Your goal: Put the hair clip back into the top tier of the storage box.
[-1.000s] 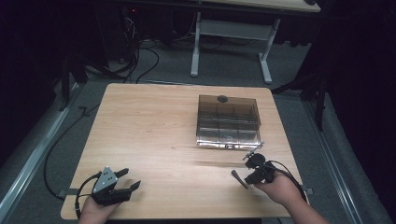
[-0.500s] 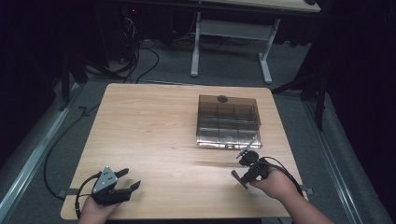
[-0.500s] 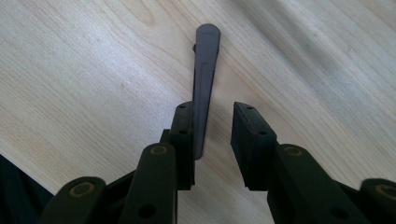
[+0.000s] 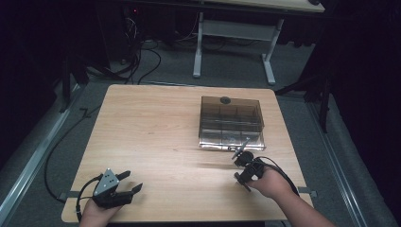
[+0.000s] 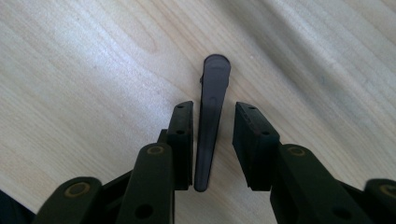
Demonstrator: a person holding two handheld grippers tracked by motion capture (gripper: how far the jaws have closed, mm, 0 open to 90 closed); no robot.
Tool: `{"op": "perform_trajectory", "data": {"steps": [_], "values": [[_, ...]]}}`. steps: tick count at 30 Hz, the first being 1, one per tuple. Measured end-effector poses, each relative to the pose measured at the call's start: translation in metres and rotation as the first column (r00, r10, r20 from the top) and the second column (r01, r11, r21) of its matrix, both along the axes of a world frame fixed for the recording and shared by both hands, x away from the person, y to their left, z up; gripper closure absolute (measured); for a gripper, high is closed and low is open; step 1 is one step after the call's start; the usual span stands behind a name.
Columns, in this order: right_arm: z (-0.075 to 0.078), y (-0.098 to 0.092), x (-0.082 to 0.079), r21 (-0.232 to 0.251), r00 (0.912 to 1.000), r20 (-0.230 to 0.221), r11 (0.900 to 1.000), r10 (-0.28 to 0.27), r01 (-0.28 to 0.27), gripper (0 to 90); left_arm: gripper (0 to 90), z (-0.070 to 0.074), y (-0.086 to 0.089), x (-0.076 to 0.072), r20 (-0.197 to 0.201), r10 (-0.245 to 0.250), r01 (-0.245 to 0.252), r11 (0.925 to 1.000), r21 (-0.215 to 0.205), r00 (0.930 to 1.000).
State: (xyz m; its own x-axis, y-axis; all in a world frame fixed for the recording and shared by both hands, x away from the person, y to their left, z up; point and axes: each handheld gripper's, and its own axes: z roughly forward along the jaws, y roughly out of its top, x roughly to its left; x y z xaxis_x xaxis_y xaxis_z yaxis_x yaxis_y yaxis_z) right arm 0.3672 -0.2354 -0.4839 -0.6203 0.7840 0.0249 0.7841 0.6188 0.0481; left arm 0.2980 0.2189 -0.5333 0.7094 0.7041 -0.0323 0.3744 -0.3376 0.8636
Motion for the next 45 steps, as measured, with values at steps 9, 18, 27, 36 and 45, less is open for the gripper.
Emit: {"op": "perform_trajectory", "data": {"steps": [9,18,27,36,45], "values": [[-0.002,0.003,0.003,-0.011,1.0,-0.006,1.0,0.004,-0.004,74.1,31.9,0.0,0.0,0.0,0.001,-0.002,0.002,1.0,0.0,1.0],[-0.004,0.003,0.004,-0.014,0.9997,-0.002,1.0,0.023,-0.023,78.6,31.9,0.0,0.0,0.0,-0.001,-0.002,0.002,1.0,-0.002,1.0],[-0.003,0.003,0.003,-0.017,0.9995,0.0,0.999,0.033,-0.033,79.1,31.9,0.0,0.0,0.0,-0.002,-0.002,0.002,1.0,-0.001,1.0],[0.002,0.003,0.003,-0.02,0.9996,0.004,0.999,0.029,-0.028,79.2,31.9,0.0,0.0,0.0,-0.005,-0.003,0.003,1.0,0.002,1.0],[0.012,0.002,0.004,-0.005,0.9996,0.008,1.0,0.025,-0.025,79.1,31.9,0.0,0.0,0.0,-0.004,-0.003,0.003,1.0,0.002,1.0]]}}
